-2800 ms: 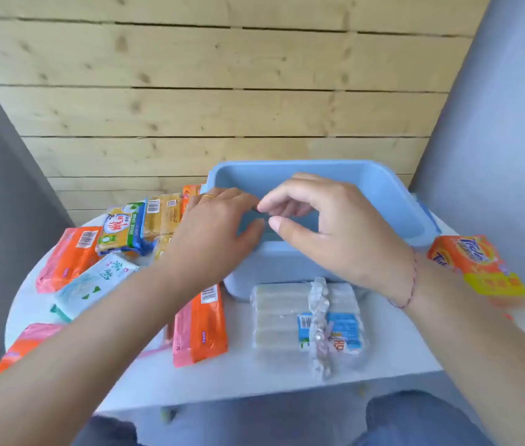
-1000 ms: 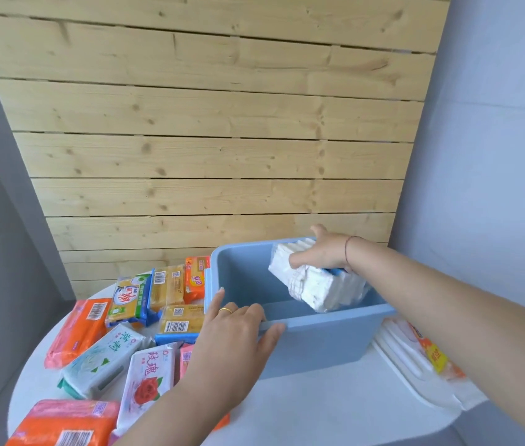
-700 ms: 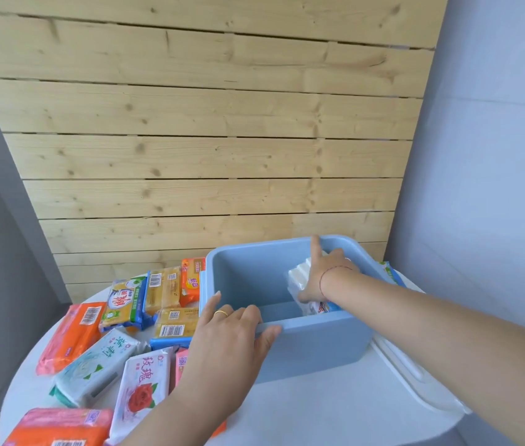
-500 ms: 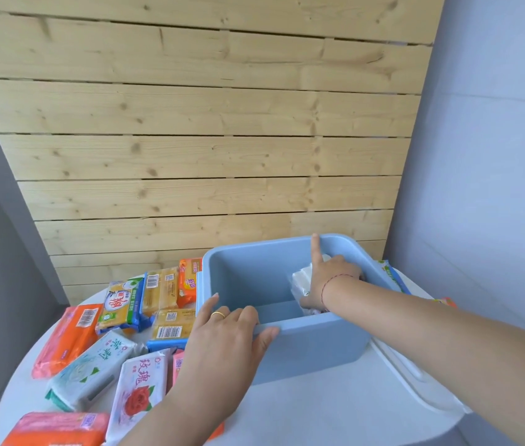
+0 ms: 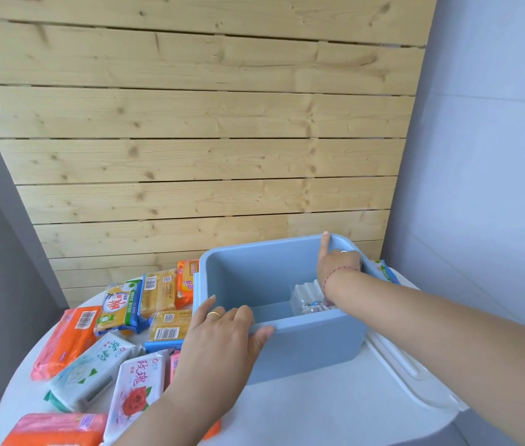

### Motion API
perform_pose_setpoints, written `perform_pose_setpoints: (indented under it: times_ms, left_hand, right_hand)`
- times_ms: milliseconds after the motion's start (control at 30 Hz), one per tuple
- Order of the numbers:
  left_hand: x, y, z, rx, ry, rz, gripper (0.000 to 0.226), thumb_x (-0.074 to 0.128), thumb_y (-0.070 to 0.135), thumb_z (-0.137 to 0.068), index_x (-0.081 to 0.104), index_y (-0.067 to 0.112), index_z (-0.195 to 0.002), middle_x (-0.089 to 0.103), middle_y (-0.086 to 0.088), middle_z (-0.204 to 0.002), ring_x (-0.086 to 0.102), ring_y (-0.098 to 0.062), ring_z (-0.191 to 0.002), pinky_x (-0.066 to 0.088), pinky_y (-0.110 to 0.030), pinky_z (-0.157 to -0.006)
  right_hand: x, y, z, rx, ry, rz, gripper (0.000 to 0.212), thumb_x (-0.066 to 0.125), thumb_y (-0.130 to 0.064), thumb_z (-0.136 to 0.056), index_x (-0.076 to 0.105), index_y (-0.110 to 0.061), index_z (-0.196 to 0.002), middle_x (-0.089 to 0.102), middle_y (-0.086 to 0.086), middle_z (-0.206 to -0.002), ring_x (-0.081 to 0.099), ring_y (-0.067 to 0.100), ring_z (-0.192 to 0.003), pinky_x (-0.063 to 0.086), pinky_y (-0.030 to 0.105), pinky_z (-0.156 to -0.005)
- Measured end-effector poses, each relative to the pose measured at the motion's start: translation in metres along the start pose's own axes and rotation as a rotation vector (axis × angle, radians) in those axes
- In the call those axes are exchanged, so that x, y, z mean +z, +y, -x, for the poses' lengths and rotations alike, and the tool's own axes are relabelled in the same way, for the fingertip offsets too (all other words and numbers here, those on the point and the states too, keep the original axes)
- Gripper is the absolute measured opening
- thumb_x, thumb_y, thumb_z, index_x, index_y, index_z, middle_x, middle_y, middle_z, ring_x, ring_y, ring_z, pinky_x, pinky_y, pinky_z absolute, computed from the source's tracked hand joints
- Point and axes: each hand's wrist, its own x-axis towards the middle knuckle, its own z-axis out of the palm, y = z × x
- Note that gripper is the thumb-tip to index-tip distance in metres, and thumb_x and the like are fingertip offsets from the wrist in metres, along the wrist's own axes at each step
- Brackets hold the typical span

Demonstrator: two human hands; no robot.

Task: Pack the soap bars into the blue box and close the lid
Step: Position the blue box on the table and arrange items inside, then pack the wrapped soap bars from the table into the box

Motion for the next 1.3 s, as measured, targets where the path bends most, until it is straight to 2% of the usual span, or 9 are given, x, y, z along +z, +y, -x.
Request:
perform_pose_setpoints:
  times_ms: [100, 200, 333, 433, 667, 867, 1000, 1133, 1300]
  left_hand:
    - [-0.024, 0.006, -0.013, -0.019, -0.318, 0.010, 0.047, 0.018, 0.050, -0.096, 0.050, 0.021, -0.079, 0.050, 0.008, -0.064, 0.062, -0.019, -0.073, 0.038, -0.034, -0.106]
    - [-0.024, 0.015, -0.050, -0.166, -0.635, 0.449, 0.032, 0.028, 0.035, -0.099, 0.047, 0.013, -0.084, 0.044, -0.003, -0.075, 0.045, -0.024, -0.079, 0.040, -0.034, -0.082]
    - [0.000, 0.039, -0.103, -0.351, -0.903, 0.751, 0.016, 0.043, 0.017, -0.089, 0.055, 0.007, -0.093, 0.041, -0.018, -0.094, 0.041, -0.026, -0.088, 0.039, -0.027, -0.076]
    - [0.010, 0.058, -0.116, -0.398, -1.011, 0.767, 0.028, 0.046, 0.015, -0.087, 0.055, 0.009, -0.113, 0.052, -0.012, -0.105, 0.049, -0.024, -0.088, 0.041, -0.031, -0.080]
    - [0.016, 0.066, -0.114, -0.282, -1.265, 0.744, 0.018, 0.048, 0.027, -0.088, 0.059, 0.020, -0.077, 0.063, 0.000, -0.082, 0.061, -0.019, -0.069, 0.048, -0.026, -0.069]
    - [0.003, 0.046, -0.105, -0.210, -0.787, 0.599, 0.046, 0.041, 0.035, -0.095, 0.043, 0.020, -0.138, 0.043, 0.002, -0.146, 0.044, -0.017, -0.125, 0.031, -0.029, -0.104]
    - [-0.002, 0.008, -0.072, -0.145, -0.379, 0.257, 0.055, 0.034, 0.047, -0.092, 0.044, 0.023, -0.141, 0.037, 0.005, -0.153, 0.027, -0.016, -0.145, 0.018, -0.032, -0.118]
    - [0.000, -0.012, -0.048, -0.291, -0.208, 0.058, 0.059, 0.032, 0.052, -0.089, 0.053, 0.021, -0.135, 0.040, -0.004, -0.151, 0.028, -0.027, -0.145, 0.018, -0.049, -0.117]
    - [0.001, -0.015, -0.041, -0.561, -0.239, 0.505, 0.062, 0.043, 0.044, -0.094, 0.030, 0.017, -0.149, 0.013, -0.004, -0.161, 0.009, -0.025, -0.149, 0.015, -0.045, -0.119]
  right_hand:
    - [-0.001, 0.011, 0.000, -0.107, 0.004, -0.039, 0.098, 0.059, -0.012, -0.085, -0.016, 0.003, -0.147, 0.055, 0.008, -0.116, 0.061, 0.024, -0.101, 0.040, 0.030, -0.070]
    - [-0.006, 0.028, -0.002, -0.229, 0.009, -0.138, 0.090, 0.060, -0.007, -0.085, -0.004, 0.002, -0.148, 0.043, 0.012, -0.141, 0.059, 0.029, -0.111, 0.044, 0.032, -0.076]
    - [-0.010, 0.042, 0.006, -0.414, -0.019, -0.205, 0.051, 0.046, -0.004, -0.089, 0.034, -0.012, -0.138, 0.052, 0.008, -0.130, 0.057, 0.029, -0.096, 0.047, 0.035, -0.076]
    - [-0.005, 0.045, 0.016, -0.524, -0.242, -0.061, 0.055, 0.043, -0.008, -0.090, 0.040, -0.026, -0.141, 0.051, 0.005, -0.138, 0.053, 0.029, -0.120, 0.044, 0.034, -0.092]
    - [-0.009, 0.047, 0.019, -0.576, -0.347, 0.004, 0.043, 0.039, -0.016, -0.094, 0.049, -0.019, -0.135, 0.054, 0.004, -0.136, 0.052, 0.027, -0.122, 0.042, 0.034, -0.095]
    - [0.003, 0.122, 0.004, -0.224, 0.329, -1.301, 0.024, 0.052, -0.014, -0.091, 0.064, -0.022, -0.110, 0.069, 0.000, -0.106, 0.064, 0.020, -0.104, 0.046, 0.030, -0.094]
    - [0.062, 0.150, -0.009, 0.069, -0.006, -1.007, 0.057, 0.063, -0.034, -0.083, 0.047, -0.013, -0.134, 0.052, 0.008, -0.139, 0.050, 0.025, -0.126, 0.040, 0.033, -0.101]
    - [0.109, 0.126, -0.032, 0.166, -0.275, -0.862, 0.091, 0.064, -0.060, -0.046, 0.046, -0.016, -0.123, 0.062, 0.008, -0.119, 0.060, 0.029, -0.105, 0.045, 0.042, -0.098]
    - [0.103, 0.096, -0.047, 0.268, -0.324, -0.898, 0.063, 0.032, -0.042, -0.095, 0.010, -0.020, -0.150, 0.027, 0.008, -0.156, 0.028, 0.031, -0.141, 0.019, 0.044, -0.117]
